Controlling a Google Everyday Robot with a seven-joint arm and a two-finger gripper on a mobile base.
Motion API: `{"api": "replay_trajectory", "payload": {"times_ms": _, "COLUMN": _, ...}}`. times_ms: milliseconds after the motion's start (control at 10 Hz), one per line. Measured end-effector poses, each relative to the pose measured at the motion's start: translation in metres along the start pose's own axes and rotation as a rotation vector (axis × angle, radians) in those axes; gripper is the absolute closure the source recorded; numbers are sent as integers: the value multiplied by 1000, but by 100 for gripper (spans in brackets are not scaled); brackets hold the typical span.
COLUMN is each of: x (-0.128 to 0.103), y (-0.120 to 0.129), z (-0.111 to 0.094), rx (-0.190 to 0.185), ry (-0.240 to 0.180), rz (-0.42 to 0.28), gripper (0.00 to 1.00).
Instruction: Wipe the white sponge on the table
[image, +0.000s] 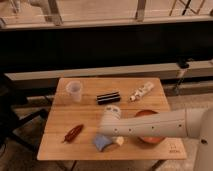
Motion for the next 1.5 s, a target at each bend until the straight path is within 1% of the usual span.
{"api": "replay_trajectory", "payload": {"times_ms": 200, "x": 1, "y": 0, "z": 1, "rx": -5, "ry": 15, "rz": 37, "gripper": 20}}
{"api": "replay_trajectory", "payload": {"times_ms": 400, "x": 1, "y": 0, "z": 2, "rx": -8, "ry": 16, "rz": 56, "gripper": 20}}
{"api": "replay_trajectory", "payload": {"times_ms": 1000, "x": -1, "y": -8, "z": 1, "rx": -28, "ry": -8, "rz": 71, "gripper": 20}}
{"api": "replay_trajectory", "payload": {"times_ms": 1100, "x": -1, "y": -8, "z": 2, "rx": -32, "ry": -11, "rz": 76, "gripper": 22}}
{"api": "replay_trajectory", "payload": {"times_ms": 1500, "x": 1, "y": -8, "z": 0, "rx": -34, "ry": -10, "rz": 82, "gripper": 59}}
